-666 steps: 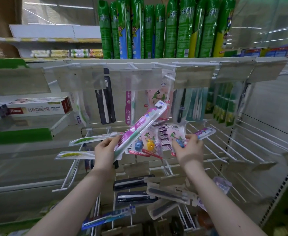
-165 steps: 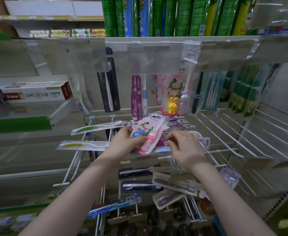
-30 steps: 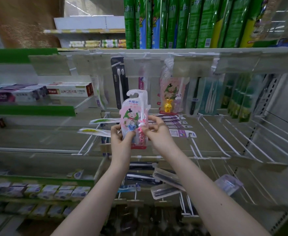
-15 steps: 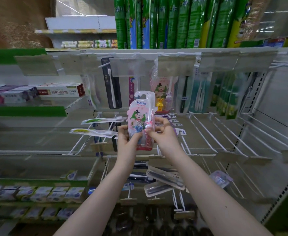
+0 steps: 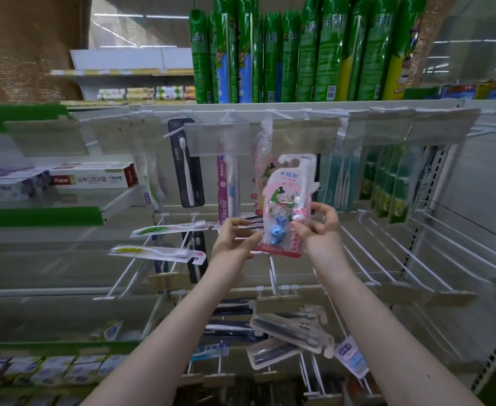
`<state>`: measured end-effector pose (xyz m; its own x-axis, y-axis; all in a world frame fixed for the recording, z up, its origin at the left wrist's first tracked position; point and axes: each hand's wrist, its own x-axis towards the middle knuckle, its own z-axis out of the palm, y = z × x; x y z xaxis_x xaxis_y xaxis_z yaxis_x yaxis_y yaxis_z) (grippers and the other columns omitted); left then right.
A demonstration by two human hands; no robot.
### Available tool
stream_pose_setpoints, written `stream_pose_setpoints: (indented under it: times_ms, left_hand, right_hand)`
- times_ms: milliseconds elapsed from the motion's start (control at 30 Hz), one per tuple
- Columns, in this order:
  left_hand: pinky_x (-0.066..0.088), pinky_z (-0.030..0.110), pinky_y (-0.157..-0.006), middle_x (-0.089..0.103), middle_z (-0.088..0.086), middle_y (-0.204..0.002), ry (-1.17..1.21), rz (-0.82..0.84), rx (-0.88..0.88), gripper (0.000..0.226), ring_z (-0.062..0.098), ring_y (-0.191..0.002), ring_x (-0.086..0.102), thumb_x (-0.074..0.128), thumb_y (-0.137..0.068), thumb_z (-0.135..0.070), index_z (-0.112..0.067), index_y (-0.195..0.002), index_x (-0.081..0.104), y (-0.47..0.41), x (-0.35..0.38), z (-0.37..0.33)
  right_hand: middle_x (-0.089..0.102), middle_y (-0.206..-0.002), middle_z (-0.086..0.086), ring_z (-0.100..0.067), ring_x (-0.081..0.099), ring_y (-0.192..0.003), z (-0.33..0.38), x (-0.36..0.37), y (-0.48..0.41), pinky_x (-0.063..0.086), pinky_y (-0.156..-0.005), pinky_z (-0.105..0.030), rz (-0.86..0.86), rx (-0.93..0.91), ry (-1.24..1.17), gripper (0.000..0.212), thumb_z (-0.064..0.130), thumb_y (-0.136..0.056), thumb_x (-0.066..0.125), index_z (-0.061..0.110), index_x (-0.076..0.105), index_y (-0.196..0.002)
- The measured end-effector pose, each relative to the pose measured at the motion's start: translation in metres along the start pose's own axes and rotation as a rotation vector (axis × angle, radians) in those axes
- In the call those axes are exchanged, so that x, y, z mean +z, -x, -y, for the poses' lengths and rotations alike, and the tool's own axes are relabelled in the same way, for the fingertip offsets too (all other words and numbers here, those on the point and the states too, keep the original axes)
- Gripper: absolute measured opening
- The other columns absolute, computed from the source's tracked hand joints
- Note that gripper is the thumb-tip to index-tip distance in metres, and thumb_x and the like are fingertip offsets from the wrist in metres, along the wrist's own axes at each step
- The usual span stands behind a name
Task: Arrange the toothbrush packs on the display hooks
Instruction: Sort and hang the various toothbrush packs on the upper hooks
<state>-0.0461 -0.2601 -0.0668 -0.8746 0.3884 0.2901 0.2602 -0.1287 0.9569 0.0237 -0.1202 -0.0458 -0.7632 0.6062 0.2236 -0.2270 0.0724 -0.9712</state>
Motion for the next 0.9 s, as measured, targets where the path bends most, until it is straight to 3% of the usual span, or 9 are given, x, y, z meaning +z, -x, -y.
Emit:
stream_pose_setpoints:
  times_ms: [67,167,300,500,733,900]
  left_hand:
    - [0.052,0.029,-0.069,0.061,0.001,-0.098,-0.003,-0.009,-0.006,0.019,0.020,-0.080,0.065,0.064,-0.088,-0.015,-0.027,-0.096,0.050,-0.009,-0.001,-0.003]
    - [0.052,0.030,-0.069,0.059,0.003,-0.096,0.013,0.003,0.011,0.019,0.020,-0.075,0.064,0.062,-0.089,-0.012,-0.024,-0.095,0.049,-0.017,-0.002,-0.007]
    - [0.052,0.026,-0.066,0.058,0.004,-0.096,0.030,0.041,0.042,0.019,0.022,-0.076,0.064,0.061,-0.089,-0.011,-0.019,-0.102,0.049,-0.024,-0.005,-0.008]
    - [0.054,0.027,-0.068,0.060,0.005,-0.098,-0.009,0.081,0.082,0.016,0.018,-0.078,0.066,0.061,-0.089,-0.014,-0.020,-0.101,0.051,-0.031,-0.011,-0.010]
    - [0.056,0.026,-0.071,0.061,0.004,-0.104,-0.034,0.091,0.096,0.016,0.015,-0.081,0.066,0.061,-0.089,-0.018,-0.020,-0.102,0.052,-0.034,-0.014,-0.011]
    - [0.056,0.029,-0.075,0.061,0.005,-0.106,-0.043,0.081,0.075,0.015,0.016,-0.083,0.066,0.061,-0.090,-0.019,-0.021,-0.102,0.051,-0.037,-0.016,-0.010]
  right_hand:
    - [0.062,-0.110,-0.005,-0.019,0.067,-0.090,0.003,-0.004,-0.006,0.058,-0.074,-0.039,-0.050,-0.009,-0.024,0.039,0.006,-0.089,0.059,0.026,0.039,-0.116]
    - [0.064,-0.097,0.001,-0.009,0.067,-0.079,0.011,-0.008,-0.014,0.056,-0.063,-0.027,-0.082,-0.040,-0.069,0.039,0.005,-0.089,0.060,0.023,0.040,-0.117]
    - [0.066,-0.086,0.005,-0.014,0.066,-0.078,0.020,-0.006,-0.024,0.058,-0.073,-0.037,-0.109,-0.080,-0.082,0.042,0.004,-0.087,0.062,0.022,0.042,-0.119]
    - [0.067,-0.095,-0.005,-0.022,0.066,-0.087,0.022,-0.001,-0.034,0.057,-0.077,-0.043,-0.109,-0.109,-0.016,0.039,0.006,-0.088,0.062,0.027,0.042,-0.115]
    - [0.064,-0.091,0.006,-0.015,0.065,-0.085,0.015,0.006,-0.036,0.057,-0.072,-0.034,-0.014,-0.160,0.085,0.039,0.006,-0.088,0.062,0.027,0.043,-0.114]
    - [0.064,-0.096,0.001,-0.021,0.066,-0.091,0.009,0.011,-0.044,0.058,-0.078,-0.045,-0.020,-0.166,0.091,0.032,0.011,-0.089,0.062,0.027,0.045,-0.113]
